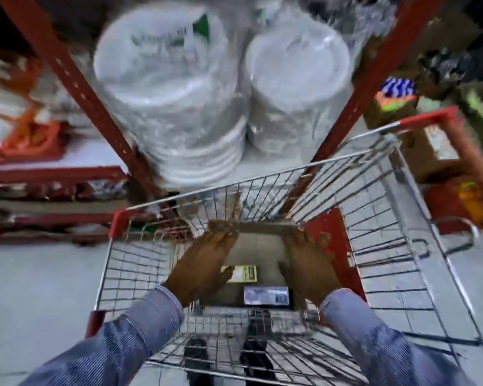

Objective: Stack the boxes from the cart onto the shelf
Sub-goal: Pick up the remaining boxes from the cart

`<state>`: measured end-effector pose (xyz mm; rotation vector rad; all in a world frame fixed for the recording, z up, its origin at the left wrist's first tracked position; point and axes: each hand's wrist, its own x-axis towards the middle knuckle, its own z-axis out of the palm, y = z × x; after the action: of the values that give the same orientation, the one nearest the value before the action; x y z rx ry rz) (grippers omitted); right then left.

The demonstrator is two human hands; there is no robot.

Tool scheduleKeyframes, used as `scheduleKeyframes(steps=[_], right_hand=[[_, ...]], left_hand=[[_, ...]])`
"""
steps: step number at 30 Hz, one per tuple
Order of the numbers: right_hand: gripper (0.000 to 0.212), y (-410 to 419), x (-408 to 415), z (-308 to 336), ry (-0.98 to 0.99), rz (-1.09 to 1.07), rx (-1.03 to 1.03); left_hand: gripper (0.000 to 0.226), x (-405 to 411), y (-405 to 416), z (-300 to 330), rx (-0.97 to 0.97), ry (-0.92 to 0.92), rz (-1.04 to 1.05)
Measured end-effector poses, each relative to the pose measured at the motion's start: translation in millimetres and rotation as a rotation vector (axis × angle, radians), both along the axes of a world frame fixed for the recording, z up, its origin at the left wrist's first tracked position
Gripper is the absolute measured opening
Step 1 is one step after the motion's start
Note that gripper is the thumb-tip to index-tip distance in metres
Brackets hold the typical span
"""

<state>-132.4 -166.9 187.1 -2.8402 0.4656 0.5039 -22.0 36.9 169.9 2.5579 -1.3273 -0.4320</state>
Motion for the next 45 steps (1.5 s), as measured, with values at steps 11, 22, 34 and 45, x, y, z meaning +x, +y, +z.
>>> scheduleKeyframes(steps=[11, 22, 34, 45], right_hand=[[0.048, -1.5, -3.5, -184.4, 0.439, 0.268, 0.113], [0.031, -8.3, -4.1, -219.9, 0.4, 0.304, 0.167], [0.056, -11.8, 28.5, -78.6, 0.344, 0.317, 0.103], [0.044, -5.9, 46.7, 201.8, -0.177, 0.233, -0.1]], left_hand=[[0.076, -15.3, -29.8, -184.2, 0.317, 0.243, 0.08], [0.06, -9.2, -38.5, -209.7, 0.329, 0.327, 0.144], [0.057, 23.7, -27.1, -54.5, 0.158, 0.117, 0.189], [0.066, 55.7, 28.9, 241.1, -0.118, -0.306, 0.254]])
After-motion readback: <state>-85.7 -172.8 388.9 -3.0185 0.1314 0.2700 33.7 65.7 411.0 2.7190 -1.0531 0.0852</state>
